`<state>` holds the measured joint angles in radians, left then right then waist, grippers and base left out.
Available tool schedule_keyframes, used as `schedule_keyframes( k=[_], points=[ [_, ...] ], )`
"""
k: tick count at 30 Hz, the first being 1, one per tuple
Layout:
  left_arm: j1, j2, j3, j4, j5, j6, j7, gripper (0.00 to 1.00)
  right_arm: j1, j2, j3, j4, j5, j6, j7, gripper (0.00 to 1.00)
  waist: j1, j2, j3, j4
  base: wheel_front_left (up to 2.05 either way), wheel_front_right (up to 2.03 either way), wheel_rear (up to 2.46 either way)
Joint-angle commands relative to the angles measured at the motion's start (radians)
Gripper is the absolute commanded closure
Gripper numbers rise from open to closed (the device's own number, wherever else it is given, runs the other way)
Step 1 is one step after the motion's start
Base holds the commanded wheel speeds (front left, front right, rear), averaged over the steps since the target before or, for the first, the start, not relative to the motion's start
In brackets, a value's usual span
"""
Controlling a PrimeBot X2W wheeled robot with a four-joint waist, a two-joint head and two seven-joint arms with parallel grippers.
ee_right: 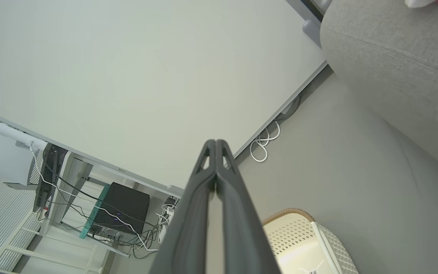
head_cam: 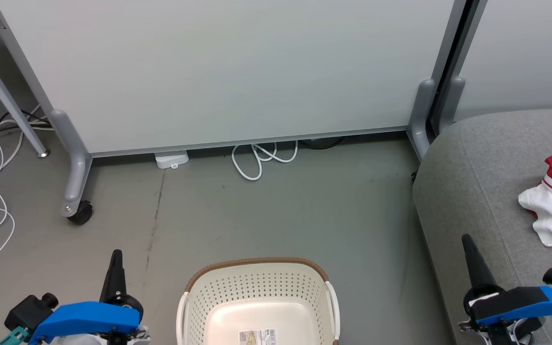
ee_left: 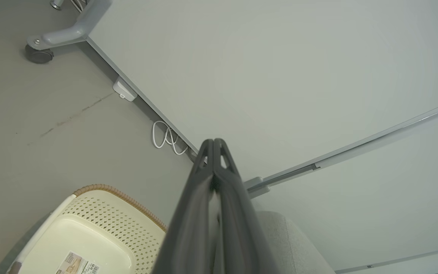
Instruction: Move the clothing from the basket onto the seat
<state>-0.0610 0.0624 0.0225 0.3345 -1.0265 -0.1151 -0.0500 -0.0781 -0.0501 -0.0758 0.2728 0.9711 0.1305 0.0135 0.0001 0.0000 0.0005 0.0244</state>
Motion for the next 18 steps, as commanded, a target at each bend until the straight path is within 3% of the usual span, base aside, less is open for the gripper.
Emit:
schedule_keyframes(
  k=[1,18],
  points=[
    [-0.026,0.002,0.01,-0.018,-0.026,0.003,0.007,1.0,-0.028,-0.001,-0.005,-0.015,0.03,0.0,0.005,1.0,0.0,0.0,0.0,0.0,0.0,0.0,0.0],
    [-0.036,-0.002,0.036,-0.049,-0.192,0.007,0.056,1.0,-0.035,-0.001,-0.016,-0.017,0.211,0.0,0.034,1.0,-0.0001,0.0,0.0,-0.006,0.0,0.0,0.0]
  ],
)
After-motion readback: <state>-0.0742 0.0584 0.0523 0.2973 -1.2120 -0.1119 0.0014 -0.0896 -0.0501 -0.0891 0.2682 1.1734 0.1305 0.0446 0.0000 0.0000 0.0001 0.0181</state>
